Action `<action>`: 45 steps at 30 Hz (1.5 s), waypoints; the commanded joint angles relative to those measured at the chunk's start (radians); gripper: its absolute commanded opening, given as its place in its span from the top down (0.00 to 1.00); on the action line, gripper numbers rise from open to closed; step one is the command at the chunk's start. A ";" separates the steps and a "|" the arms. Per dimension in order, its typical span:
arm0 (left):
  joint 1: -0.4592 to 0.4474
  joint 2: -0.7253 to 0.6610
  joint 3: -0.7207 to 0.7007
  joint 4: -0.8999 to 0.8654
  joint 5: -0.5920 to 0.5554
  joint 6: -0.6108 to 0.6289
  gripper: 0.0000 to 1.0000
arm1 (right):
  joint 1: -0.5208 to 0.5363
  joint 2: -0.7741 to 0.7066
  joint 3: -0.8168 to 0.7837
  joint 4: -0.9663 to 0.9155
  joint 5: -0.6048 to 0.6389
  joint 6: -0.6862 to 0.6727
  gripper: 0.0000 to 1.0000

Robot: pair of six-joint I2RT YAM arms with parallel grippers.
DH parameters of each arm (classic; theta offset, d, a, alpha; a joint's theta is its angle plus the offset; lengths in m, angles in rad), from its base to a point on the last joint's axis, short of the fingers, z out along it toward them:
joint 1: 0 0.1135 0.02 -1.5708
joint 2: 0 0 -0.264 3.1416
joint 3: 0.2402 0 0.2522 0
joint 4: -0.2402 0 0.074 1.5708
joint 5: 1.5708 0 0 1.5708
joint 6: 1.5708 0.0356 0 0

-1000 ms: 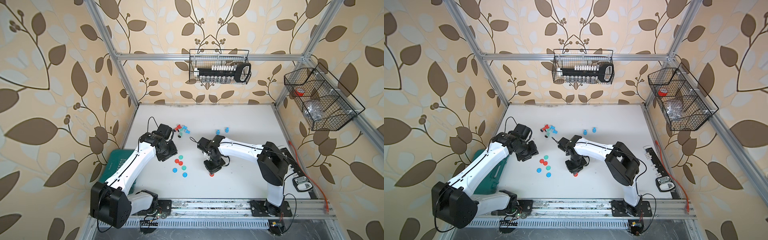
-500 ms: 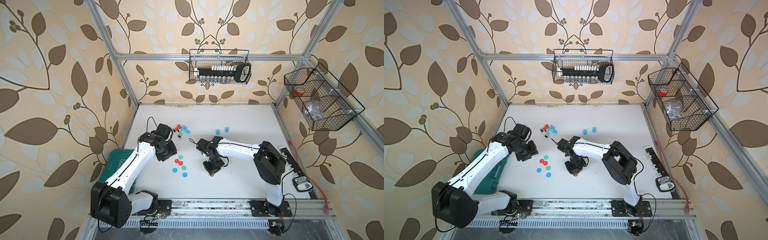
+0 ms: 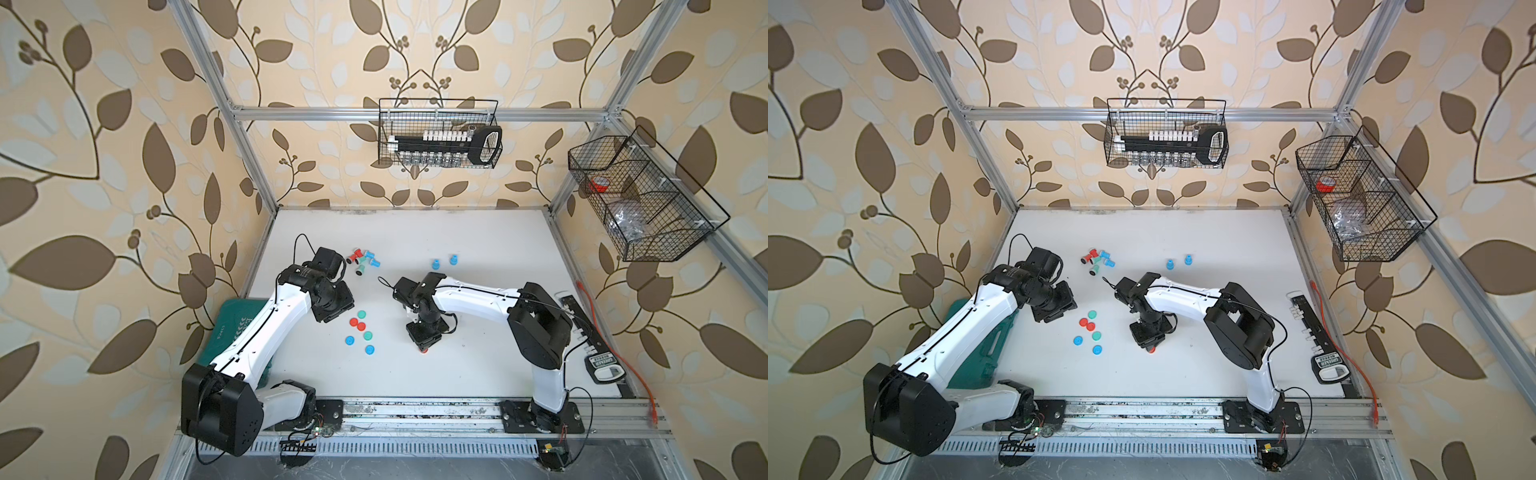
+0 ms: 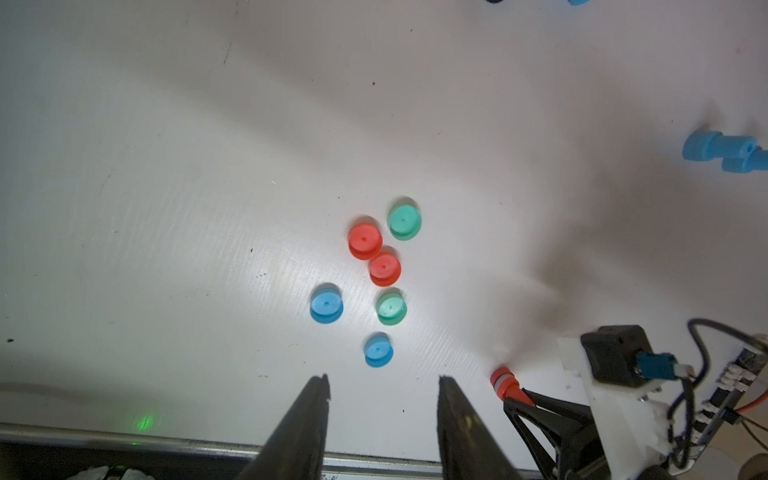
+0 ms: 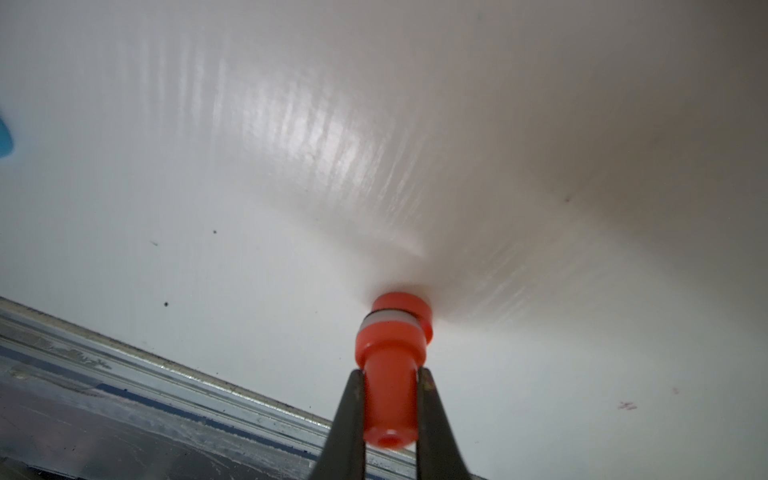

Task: Close the stamp cap
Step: Close the cover of the stamp.

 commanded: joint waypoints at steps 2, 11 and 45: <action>0.014 -0.004 -0.003 -0.002 0.011 0.014 0.55 | 0.005 -0.036 0.005 -0.011 0.015 -0.005 0.90; 0.014 -0.007 -0.008 0.000 0.017 0.008 0.55 | 0.005 -0.055 -0.006 0.000 0.015 0.002 0.90; 0.015 -0.012 -0.022 0.006 0.016 0.002 0.56 | 0.002 -0.003 -0.036 0.025 0.020 -0.007 0.90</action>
